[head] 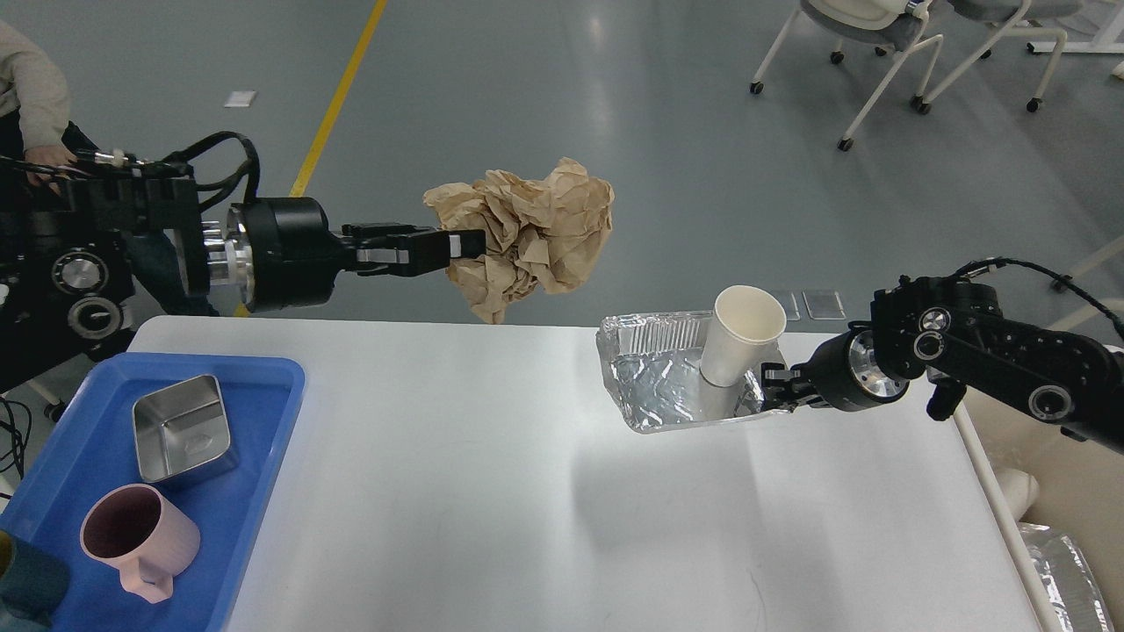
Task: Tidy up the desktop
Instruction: 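Lift the brown paper and drop it into the foil tray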
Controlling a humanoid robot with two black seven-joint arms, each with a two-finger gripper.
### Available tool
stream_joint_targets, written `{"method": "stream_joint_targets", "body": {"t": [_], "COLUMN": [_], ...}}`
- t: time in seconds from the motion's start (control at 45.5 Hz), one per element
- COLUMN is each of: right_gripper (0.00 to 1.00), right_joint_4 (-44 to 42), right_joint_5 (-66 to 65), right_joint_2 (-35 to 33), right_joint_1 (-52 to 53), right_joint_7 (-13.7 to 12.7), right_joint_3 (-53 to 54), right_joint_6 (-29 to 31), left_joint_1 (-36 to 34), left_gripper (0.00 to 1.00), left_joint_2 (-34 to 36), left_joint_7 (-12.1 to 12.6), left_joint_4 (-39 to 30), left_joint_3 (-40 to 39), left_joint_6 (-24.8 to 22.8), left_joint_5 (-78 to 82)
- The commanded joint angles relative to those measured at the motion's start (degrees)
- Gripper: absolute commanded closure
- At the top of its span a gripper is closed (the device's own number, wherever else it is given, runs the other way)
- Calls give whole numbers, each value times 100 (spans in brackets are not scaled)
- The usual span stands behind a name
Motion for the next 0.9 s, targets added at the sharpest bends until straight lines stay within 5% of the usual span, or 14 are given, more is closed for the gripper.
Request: {"method": "stream_joint_targets", "body": {"t": [0.0,0.264,0.484,0.66,0.88], "right_gripper": [100,100,100,100,100], "right_joint_4": [-21,-4,-4,23,31], "right_joint_5": [-7,10,10,19,28], "right_joint_2": [75,14,-65,-109,-118], "right_joint_1": [7,-2,-2,-2,-20], "right_joint_7": [0,0,0,0,0], "right_joint_3": [0,0,35,105,149], "right_joint_6": [0,0,0,0,0], "left_joint_1": [53,96,325,448,641], "left_gripper": [92,88,79,29,6], "left_joint_2": [-1244,-2862,-3179,-3311,-3662], "left_joint_7": [22,83,92,83,75], "left_joint_4": [1110,2332,2685,2913,3010], "left_joint_3": [83,487,531,488,312], "left_joint_6": [-22,22,57,286,453], "left_joint_5": [22,109,118,101,-40]}}
